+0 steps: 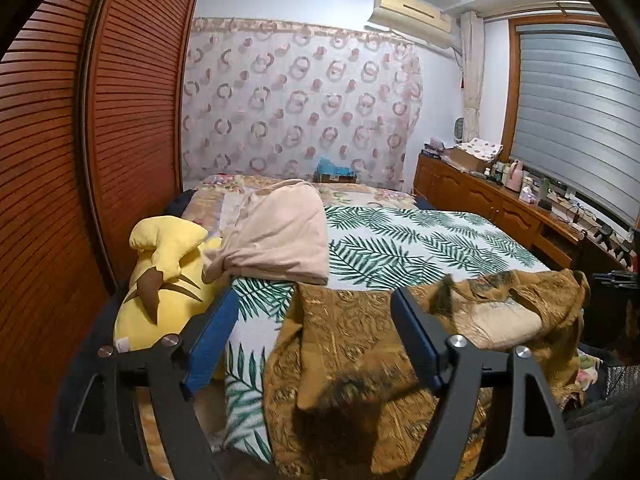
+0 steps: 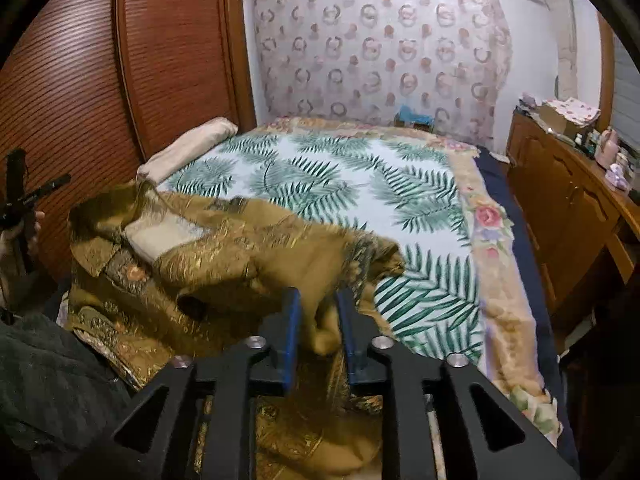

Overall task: Fold small clothes
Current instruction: 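Lift the hem with both grippers and fold it toward the collar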

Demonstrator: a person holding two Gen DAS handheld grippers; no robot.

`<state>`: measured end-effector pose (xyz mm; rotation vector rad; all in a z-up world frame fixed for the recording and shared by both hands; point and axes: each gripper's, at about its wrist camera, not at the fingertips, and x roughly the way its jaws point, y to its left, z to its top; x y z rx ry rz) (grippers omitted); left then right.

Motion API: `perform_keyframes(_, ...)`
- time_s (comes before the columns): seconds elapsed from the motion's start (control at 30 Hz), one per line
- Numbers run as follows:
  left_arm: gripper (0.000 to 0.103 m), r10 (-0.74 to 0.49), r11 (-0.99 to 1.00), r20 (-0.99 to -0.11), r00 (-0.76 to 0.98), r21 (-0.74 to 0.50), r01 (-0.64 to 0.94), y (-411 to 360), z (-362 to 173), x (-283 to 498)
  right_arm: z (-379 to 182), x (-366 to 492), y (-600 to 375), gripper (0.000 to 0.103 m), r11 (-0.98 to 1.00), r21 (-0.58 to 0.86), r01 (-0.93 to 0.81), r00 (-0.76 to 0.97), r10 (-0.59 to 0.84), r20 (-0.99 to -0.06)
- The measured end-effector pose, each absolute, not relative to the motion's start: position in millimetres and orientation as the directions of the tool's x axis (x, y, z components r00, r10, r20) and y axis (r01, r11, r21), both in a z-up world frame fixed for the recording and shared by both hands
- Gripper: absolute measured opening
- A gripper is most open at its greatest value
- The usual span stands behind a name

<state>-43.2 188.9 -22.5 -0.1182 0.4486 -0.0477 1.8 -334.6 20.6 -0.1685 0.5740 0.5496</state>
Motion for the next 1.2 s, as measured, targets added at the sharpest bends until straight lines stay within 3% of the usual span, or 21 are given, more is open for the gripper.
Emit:
perform_keyframes(0.07, 0.079, -0.072, 0.991, -0.44, 0.895, -0.131, 0.016, 193, -23, -33, 26, 3, -338, 0.048, 0.852, 0.0, -0.523, 0.718, 0.441, -0.539)
perform_keyframes(0.13, 0.079, -0.037, 0.994, -0.453, 0.891, -0.11, -0.015, 196, -24, -20, 32, 8, -340, 0.053, 0.863, -0.004, -0.505, 0.739, 0.429, -0.52)
perform_keyframes(0.6, 0.079, -0.085, 0.994, -0.556, 0.827, -0.099, 0.036, 194, -44, 72, 24, 68, -308, 0.055, 0.871, -0.022, -0.491, 0.757, 0.414, -0.505)
perform_keyframes(0.9, 0.079, -0.076, 0.996, -0.636, 0.768, -0.088, 0.026, 193, -69, 93, -16, 103, -303, 0.056, 0.872, 0.0, -0.489, 0.684, 0.384, -0.62)
perform_keyframes(1.2, 0.079, -0.066, 0.998, -0.717, 0.694, -0.047, 0.046, 187, -96, 95, -30, 123, -303, 0.058, 0.876, 0.039, -0.481, 0.64, 0.381, -0.667)
